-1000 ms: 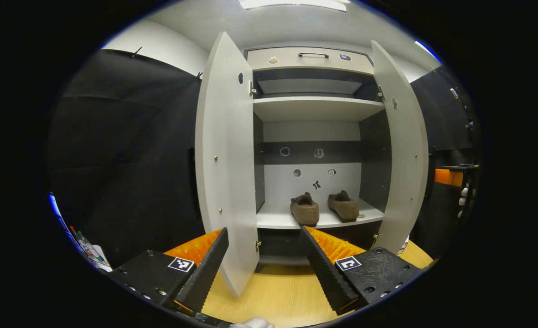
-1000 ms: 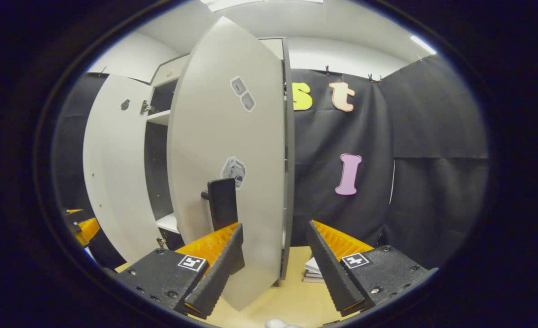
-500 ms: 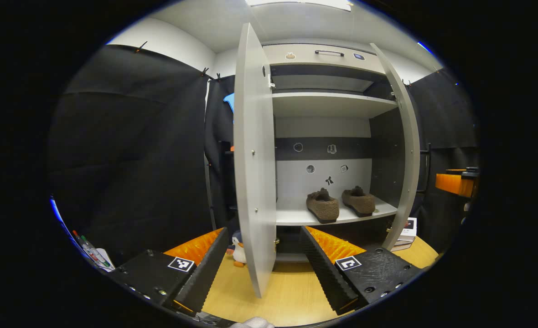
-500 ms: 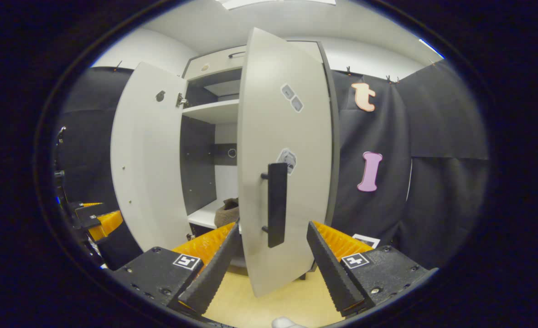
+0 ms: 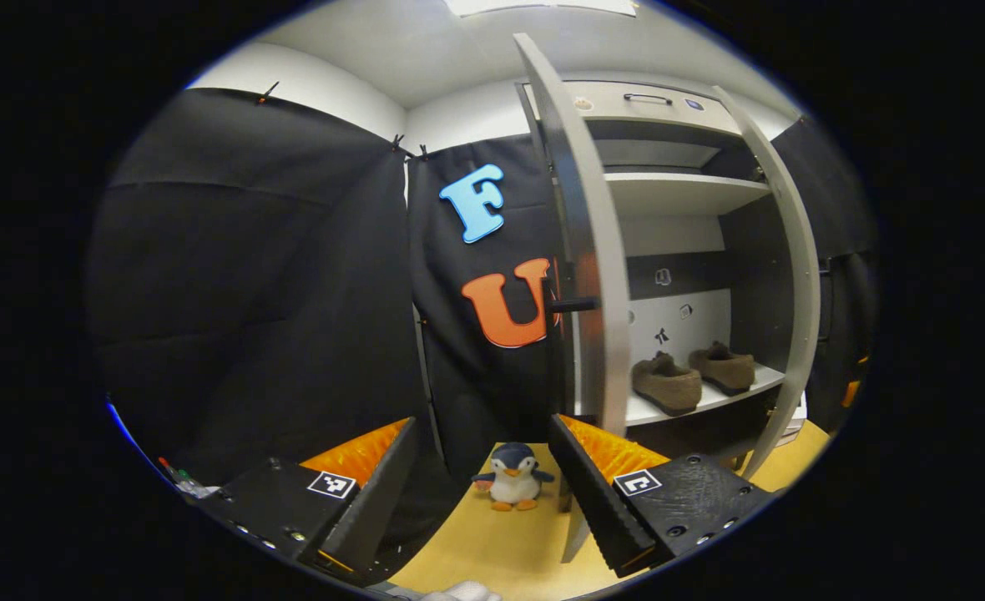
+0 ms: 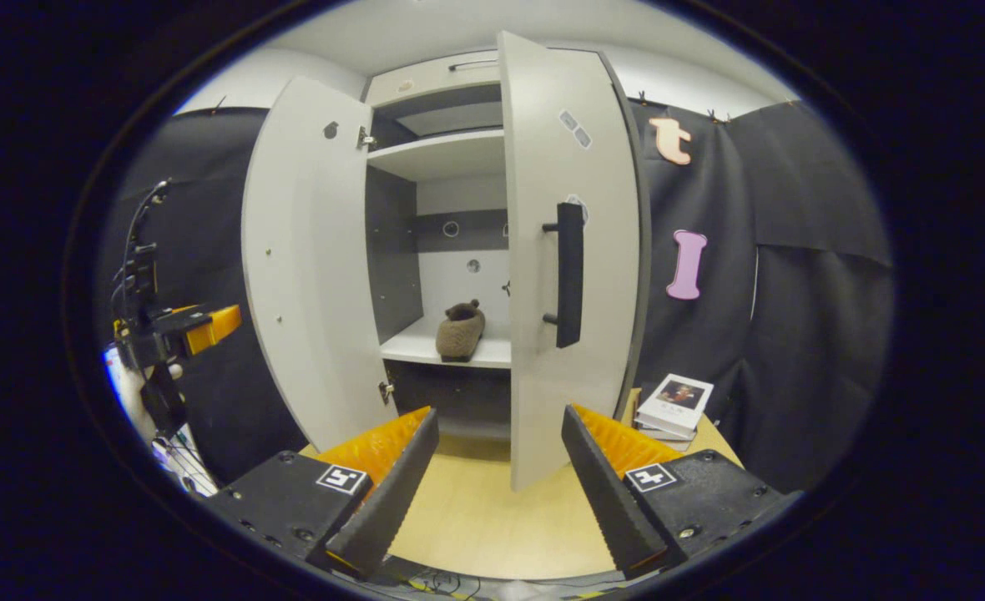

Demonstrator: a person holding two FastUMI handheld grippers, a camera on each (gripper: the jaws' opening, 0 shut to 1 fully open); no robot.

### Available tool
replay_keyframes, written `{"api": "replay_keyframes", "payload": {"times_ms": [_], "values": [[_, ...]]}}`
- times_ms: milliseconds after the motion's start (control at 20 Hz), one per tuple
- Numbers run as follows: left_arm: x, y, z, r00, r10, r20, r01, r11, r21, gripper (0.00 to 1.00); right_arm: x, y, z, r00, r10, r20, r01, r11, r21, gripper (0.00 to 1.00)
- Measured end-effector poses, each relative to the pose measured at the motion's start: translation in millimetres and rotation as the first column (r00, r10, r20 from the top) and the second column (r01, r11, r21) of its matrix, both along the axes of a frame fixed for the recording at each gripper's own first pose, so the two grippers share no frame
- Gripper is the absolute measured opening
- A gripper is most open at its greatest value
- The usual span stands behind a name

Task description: Grab one shoe with the right hand and put it into the shoe cabinet, grab the other shoe with the left hand and put it into the shoe cabinet; then close the right door with the right hand and the left door with the left hand.

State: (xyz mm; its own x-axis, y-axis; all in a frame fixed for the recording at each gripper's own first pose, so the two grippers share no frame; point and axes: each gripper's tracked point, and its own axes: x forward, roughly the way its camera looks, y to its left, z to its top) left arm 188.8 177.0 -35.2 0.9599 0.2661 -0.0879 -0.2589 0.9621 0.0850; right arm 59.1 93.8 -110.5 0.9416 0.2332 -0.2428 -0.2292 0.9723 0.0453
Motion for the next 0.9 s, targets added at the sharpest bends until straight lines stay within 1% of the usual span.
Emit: {"api": "replay_keyframes", "payload": {"times_ms": [50,100,150,200,250,300,350,400,450,500,550,600,650,700,750,800,850,900], "values": [[8,10,-1,1.0,0.008,0.0,-0.008,1.0,-0.001,0.96,-2,1,-1,1.0,-0.006,-0.006,0.006,1.0,0.0,0.96],[15,17,-1,1.0,0.017,0.003,-0.017,1.0,-0.002,0.96,-5,1,-2,1.0,-0.012,-0.01,0.012,1.0,0.0,0.98],[21,23,-1,1.0,0.021,0.01,-0.021,1.0,0.001,0.96,-7,-1,-2,1.0,-0.02,-0.01,0.02,1.0,-0.003,0.96],[28,25,-1,1.0,0.021,0.008,-0.021,1.0,0.001,0.96,-8,-4,-1,1.0,-0.03,-0.007,0.029,1.0,-0.008,0.98],[35,26,-2,1.0,0.016,0.014,-0.016,1.0,-0.002,0.96,-9,-7,0,0.999,-0.039,-0.004,0.039,0.999,-0.014,0.98],[40,24,-3,1.0,0.009,0.015,-0.009,1.0,-0.009,0.96,-10,-11,1,0.999,-0.049,-0.002,0.049,0.999,-0.015,0.95],[44,21,-4,1.0,-0.002,0.018,0.002,1.0,-0.02,0.96,-11,-13,1,0.998,-0.056,-0.002,0.056,0.998,-0.012,0.95],[47,18,-3,1.0,-0.018,0.026,0.018,0.999,-0.031,0.96,-11,-15,1,0.998,-0.063,-0.002,0.063,0.998,-0.01,0.98],[48,15,-2,0.999,-0.022,0.032,0.023,0.999,-0.035,0.96,-11,-18,1,0.998,-0.067,-0.004,0.066,0.998,-0.01,0.96],[53,18,-3,0.999,-0.02,0.041,0.021,0.999,-0.029,1.0,-12,-20,0,0.998,-0.068,-0.005,0.068,0.998,-0.01,0.96],[49,15,-2,0.999,-0.021,0.04,0.022,1.0,-0.023,0.93,-11,-21,0,0.998,-0.067,-0.007,0.067,0.998,-0.012,0.96],[49,13,-5,0.999,-0.029,0.029,0.029,0.999,-0.02,0.93,-11,-23,-1,0.998,-0.066,-0.011,0.066,0.998,-0.014,0.98],[48,10,-6,0.999,-0.034,0.021,0.034,0.999,-0.017,0.92,-12,-24,-2,0.998,-0.061,-0.012,0.061,0.998,-0.012,0.96],[47,8,-7,0.999,-0.032,0.017,0.032,0.999,-0.008,0.91,-11,-25,-1,0.998,-0.057,-0.01,0.057,0.998,-0.011,0.98],[47,3,-8,0.999,-0.042,0.012,0.042,0.999,-0.004,0.89,-12,-26,1,0.999,-0.051,-0.006,0.051,0.999,-0.011,0.98],[46,1,-7,0.999,-0.035,0.01,0.035,0.999,-0.001,0.88,-12,-28,2,0.999,-0.045,-0.002,0.045,0.999,-0.011,0.98],[46,-1,-6,1.0,-0.028,0.01,0.028,1.0,-0.001,0.83,-12,-30,3,0.999,-0.04,0.001,0.04,0.999,-0.009,0.98],[45,-3,-4,1.0,-0.021,0.016,0.021,1.0,-0.007,0.72,-12,-33,4,0.999,-0.035,0.005,0.035,0.999,-0.007,0.98]]}}
